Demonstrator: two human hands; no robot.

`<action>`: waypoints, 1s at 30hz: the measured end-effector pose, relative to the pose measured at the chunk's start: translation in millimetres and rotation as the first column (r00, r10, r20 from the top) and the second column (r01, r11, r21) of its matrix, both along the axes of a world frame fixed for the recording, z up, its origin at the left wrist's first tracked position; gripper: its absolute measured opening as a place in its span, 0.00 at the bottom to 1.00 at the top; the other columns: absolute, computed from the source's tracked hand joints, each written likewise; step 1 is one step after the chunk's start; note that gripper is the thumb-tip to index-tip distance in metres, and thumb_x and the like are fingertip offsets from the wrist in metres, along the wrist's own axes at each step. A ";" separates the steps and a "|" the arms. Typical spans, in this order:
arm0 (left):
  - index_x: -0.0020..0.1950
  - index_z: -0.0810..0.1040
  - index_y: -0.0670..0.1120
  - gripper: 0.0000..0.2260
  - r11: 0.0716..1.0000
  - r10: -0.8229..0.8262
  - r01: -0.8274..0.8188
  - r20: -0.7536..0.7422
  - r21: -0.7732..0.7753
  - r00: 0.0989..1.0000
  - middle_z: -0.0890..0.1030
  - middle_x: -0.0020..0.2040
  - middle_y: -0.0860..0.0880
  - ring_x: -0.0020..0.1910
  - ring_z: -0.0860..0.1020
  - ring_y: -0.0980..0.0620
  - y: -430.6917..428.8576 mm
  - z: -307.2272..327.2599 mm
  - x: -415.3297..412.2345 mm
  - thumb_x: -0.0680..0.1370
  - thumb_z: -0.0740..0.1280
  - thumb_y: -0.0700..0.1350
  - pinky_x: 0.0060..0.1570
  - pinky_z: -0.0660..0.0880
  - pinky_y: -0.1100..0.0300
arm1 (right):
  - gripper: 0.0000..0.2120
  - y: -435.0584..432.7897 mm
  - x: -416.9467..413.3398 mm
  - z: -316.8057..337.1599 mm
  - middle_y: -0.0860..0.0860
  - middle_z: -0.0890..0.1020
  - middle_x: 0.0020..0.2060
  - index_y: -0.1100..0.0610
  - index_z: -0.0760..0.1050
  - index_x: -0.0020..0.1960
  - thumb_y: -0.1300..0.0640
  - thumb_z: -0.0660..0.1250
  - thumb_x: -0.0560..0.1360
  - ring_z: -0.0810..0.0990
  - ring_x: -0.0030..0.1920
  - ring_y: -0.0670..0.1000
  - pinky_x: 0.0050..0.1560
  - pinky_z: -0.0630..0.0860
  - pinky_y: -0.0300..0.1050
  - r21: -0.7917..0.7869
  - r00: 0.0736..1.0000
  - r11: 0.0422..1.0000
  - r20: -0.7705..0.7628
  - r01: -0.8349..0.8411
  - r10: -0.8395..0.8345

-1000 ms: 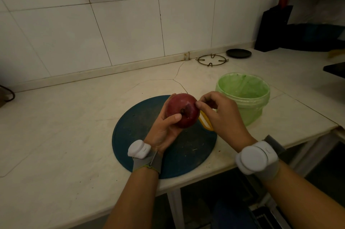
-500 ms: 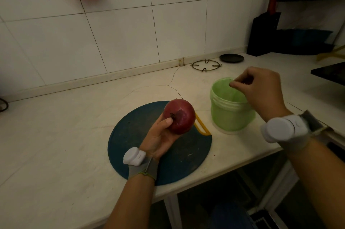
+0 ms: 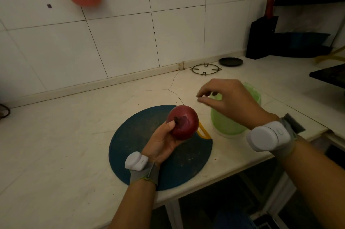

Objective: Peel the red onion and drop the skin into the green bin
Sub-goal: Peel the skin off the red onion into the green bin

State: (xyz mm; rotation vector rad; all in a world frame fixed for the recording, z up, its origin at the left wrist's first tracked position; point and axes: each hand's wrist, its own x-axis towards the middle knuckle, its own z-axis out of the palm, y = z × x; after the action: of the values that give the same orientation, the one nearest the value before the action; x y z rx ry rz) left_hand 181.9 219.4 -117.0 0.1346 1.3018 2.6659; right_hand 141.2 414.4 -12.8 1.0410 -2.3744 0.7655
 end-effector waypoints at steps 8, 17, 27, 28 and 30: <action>0.62 0.74 0.52 0.36 0.979 -0.029 0.029 0.002 -0.202 1.000 0.83 0.55 0.46 0.55 0.81 0.43 1.1 -3.3 0.4 0.57 0.79 0.60 0.47 0.80 0.51 | 0.11 -26.2 3.4 2.7 0.46 0.80 0.50 0.51 0.81 0.53 0.52 0.71 0.71 0.75 0.47 0.42 0.45 0.69 0.27 0.313 0.962 0.913 0.164 -0.261 0.218; 0.60 0.73 0.54 0.41 0.952 -0.075 0.081 0.032 -0.295 0.997 0.83 0.53 0.49 0.51 0.82 0.46 1.5 -4.3 -0.3 0.51 0.77 0.67 0.39 0.81 0.56 | 0.08 -24.4 -2.2 -0.2 0.42 0.78 0.44 0.49 0.83 0.50 0.55 0.72 0.70 0.75 0.43 0.38 0.44 0.69 0.26 0.223 0.911 0.927 0.353 -0.302 0.212; 0.60 0.72 0.53 0.41 0.945 -0.121 0.129 0.044 -0.302 0.992 0.80 0.55 0.46 0.51 0.82 0.46 1.1 -6.3 -2.9 0.51 0.78 0.66 0.39 0.81 0.55 | 0.08 -23.2 3.4 5.1 0.47 0.81 0.47 0.54 0.84 0.50 0.59 0.70 0.71 0.75 0.39 0.37 0.44 0.72 0.28 0.363 0.939 0.882 0.275 -0.299 0.205; 0.60 0.73 0.53 0.41 0.946 -0.121 0.129 0.047 -0.296 0.992 0.81 0.54 0.47 0.51 0.82 0.46 1.0 -6.6 -2.9 0.52 0.78 0.66 0.40 0.81 0.55 | 0.08 -24.1 4.1 4.7 0.47 0.81 0.47 0.54 0.84 0.49 0.59 0.70 0.71 0.75 0.38 0.38 0.43 0.72 0.29 0.371 0.944 0.882 0.260 -0.290 0.201; 0.60 0.73 0.53 0.40 0.948 -0.115 0.126 0.055 -0.292 0.992 0.82 0.53 0.47 0.51 0.82 0.46 0.7 -7.1 -3.0 0.52 0.78 0.65 0.40 0.81 0.55 | 0.08 -25.8 5.7 4.8 0.48 0.81 0.47 0.55 0.84 0.49 0.59 0.70 0.71 0.74 0.37 0.39 0.44 0.73 0.31 0.385 0.953 0.883 0.237 -0.269 0.187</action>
State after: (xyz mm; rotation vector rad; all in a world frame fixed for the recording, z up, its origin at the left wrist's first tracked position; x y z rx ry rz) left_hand 178.9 220.1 -124.2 0.1196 1.6046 2.3304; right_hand 146.9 388.6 -8.0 1.5036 -2.6852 0.4598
